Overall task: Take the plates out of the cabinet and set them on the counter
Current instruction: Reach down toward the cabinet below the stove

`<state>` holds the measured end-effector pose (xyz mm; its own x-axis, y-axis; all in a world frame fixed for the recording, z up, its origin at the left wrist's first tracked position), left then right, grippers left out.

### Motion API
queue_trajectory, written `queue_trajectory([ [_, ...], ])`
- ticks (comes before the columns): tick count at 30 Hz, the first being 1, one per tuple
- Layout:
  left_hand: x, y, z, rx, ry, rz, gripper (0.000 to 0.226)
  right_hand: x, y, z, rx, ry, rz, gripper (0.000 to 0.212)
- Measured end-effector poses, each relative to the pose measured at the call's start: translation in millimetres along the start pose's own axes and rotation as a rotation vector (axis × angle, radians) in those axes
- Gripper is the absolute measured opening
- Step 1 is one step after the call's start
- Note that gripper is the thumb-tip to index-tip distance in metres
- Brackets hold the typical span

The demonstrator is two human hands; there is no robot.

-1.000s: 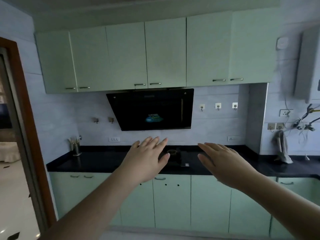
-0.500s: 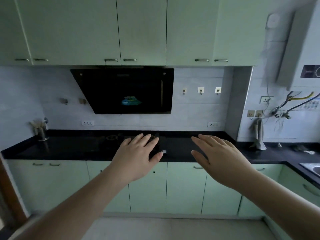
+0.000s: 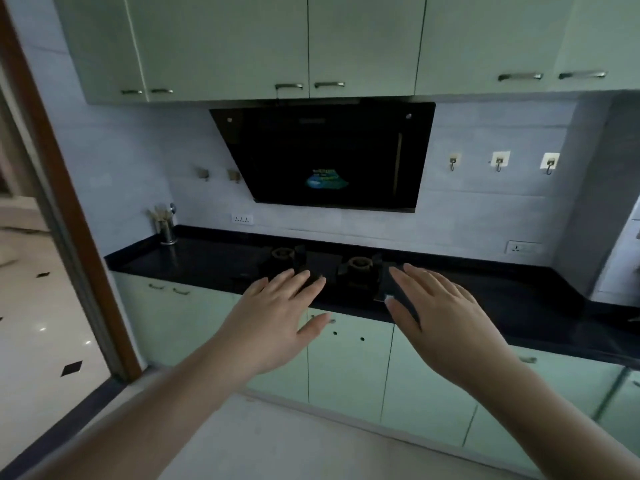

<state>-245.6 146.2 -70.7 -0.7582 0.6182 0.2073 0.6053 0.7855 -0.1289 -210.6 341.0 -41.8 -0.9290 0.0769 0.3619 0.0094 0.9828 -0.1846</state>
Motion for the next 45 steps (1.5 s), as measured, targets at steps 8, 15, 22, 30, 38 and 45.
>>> queue_trajectory([
  [8,3.5,-134.8,14.3,-0.071,0.084,-0.122,0.064,84.6,-108.4,61.5,0.019,0.019,-0.057,0.06],
  [15,9.2,-218.7,41.9,-0.059,0.062,-0.139,0.068,135.8,-162.1,102.1,0.03,-0.006,-0.057,0.06],
  [22,45.7,-261.9,73.2,-0.027,0.084,-0.105,0.07,180.2,-156.5,128.2,0.031,0.016,-0.016,0.064],
  [30,136.1,-287.3,130.3,-0.029,0.079,-0.016,0.068,245.4,-130.1,188.2,-0.012,0.036,0.027,0.059],
  [38,205.7,-337.1,180.5,0.019,0.047,-0.023,0.067,331.1,-101.2,249.2,0.017,-0.022,0.076,0.061],
  [45,221.8,-376.6,238.2,-0.056,0.012,-0.053,0.068,379.1,-120.0,313.6,0.104,-0.067,0.064,0.06],
])
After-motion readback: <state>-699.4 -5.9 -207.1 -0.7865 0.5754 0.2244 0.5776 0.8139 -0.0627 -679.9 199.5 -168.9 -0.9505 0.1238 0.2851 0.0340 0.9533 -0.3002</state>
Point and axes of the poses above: each hand's wrist, its own x-axis towards the middle knuckle, its own z-axis out of the palm, y = z × x, the point moved 9 cm from there along x, towards the middle knuckle, and after that the axes turned 14 degrees about z, right-handed, at the moved point
